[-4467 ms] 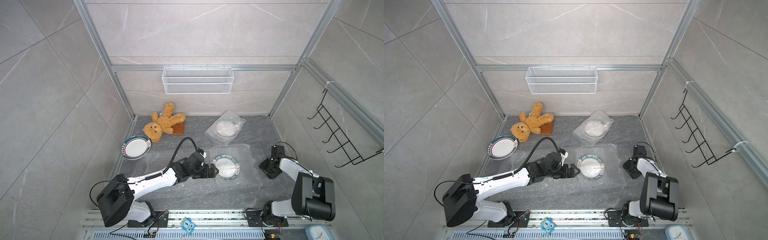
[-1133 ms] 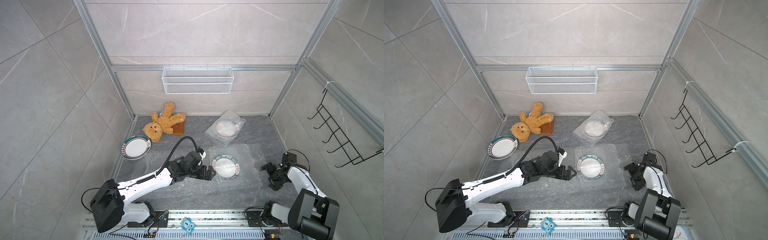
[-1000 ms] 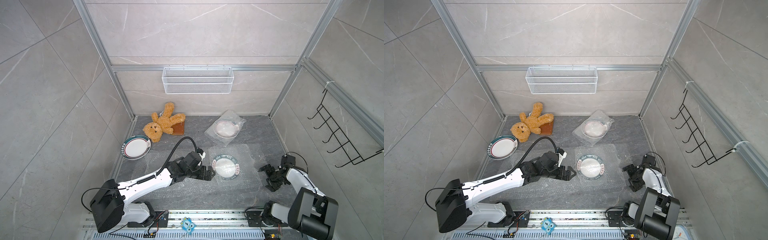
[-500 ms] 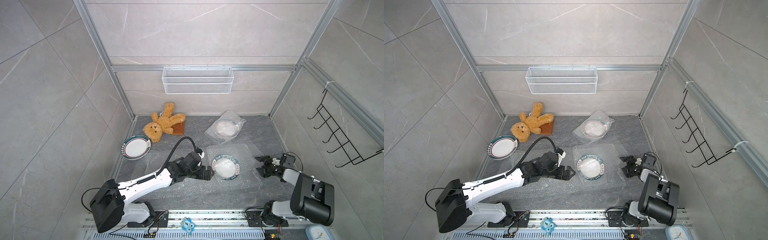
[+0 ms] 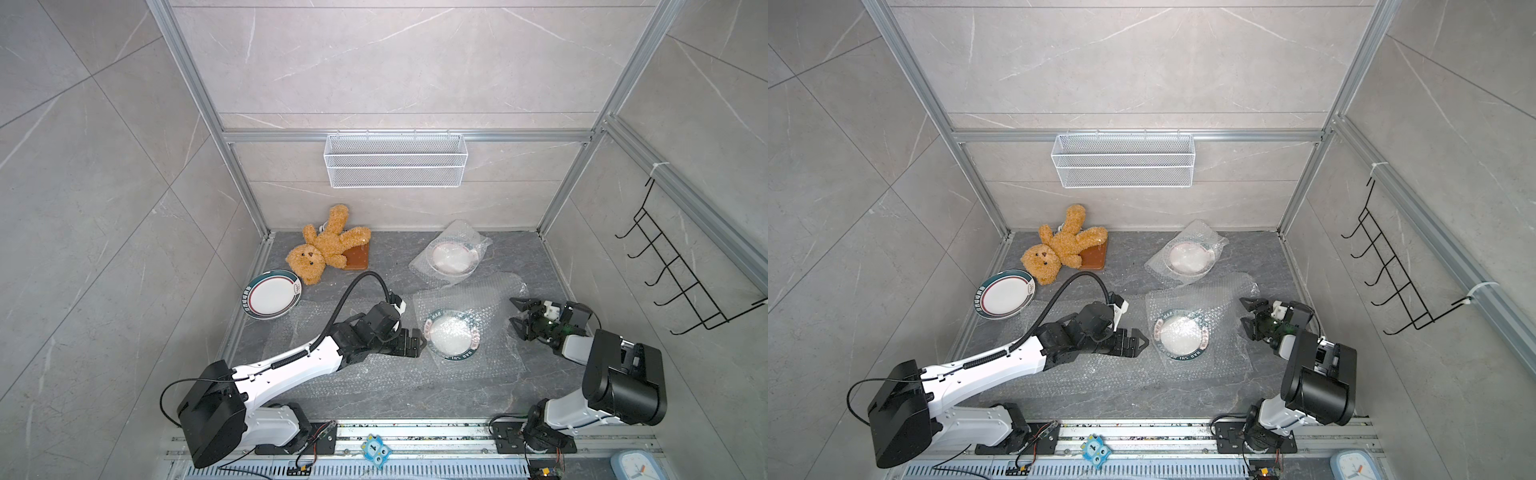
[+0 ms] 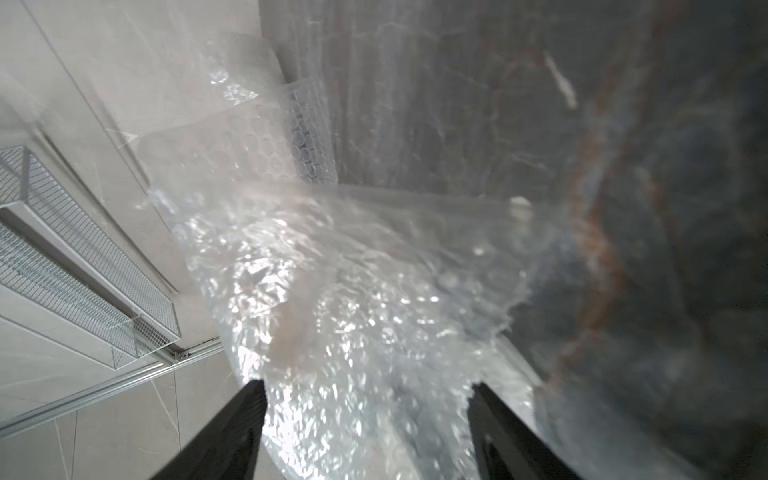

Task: Unpack dinner plates from bubble wrap
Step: Unwrap the bubble wrap.

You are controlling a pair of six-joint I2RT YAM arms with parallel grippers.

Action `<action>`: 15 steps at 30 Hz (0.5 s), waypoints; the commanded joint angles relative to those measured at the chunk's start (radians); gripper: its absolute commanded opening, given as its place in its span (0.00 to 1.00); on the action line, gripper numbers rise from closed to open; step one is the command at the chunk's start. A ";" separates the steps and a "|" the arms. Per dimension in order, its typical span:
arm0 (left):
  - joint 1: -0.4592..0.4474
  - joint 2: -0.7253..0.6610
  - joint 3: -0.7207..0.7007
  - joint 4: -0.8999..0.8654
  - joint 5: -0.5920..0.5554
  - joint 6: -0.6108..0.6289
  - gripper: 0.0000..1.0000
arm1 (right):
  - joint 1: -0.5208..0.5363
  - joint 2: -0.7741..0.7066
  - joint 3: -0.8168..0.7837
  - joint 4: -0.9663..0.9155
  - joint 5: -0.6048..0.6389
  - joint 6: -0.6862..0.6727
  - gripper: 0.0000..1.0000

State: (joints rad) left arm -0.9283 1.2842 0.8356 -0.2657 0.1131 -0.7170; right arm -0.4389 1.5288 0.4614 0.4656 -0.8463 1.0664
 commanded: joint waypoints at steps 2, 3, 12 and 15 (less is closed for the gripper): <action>0.007 -0.007 0.025 0.000 0.002 -0.010 0.99 | 0.057 -0.015 0.049 0.058 -0.027 0.022 0.84; 0.008 -0.002 0.028 0.002 0.004 -0.011 0.99 | 0.080 -0.011 0.066 0.053 -0.023 0.016 0.86; 0.011 -0.003 0.036 -0.010 -0.007 -0.019 0.98 | 0.300 0.016 0.199 -0.016 0.061 -0.056 0.89; 0.022 -0.024 0.024 -0.034 -0.049 -0.040 0.98 | 0.370 0.020 0.229 -0.022 0.072 -0.066 0.81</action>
State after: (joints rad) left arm -0.9211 1.2903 0.8368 -0.2699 0.1032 -0.7330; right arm -0.1165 1.5318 0.6540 0.4679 -0.7994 1.0317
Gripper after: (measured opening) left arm 0.981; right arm 0.829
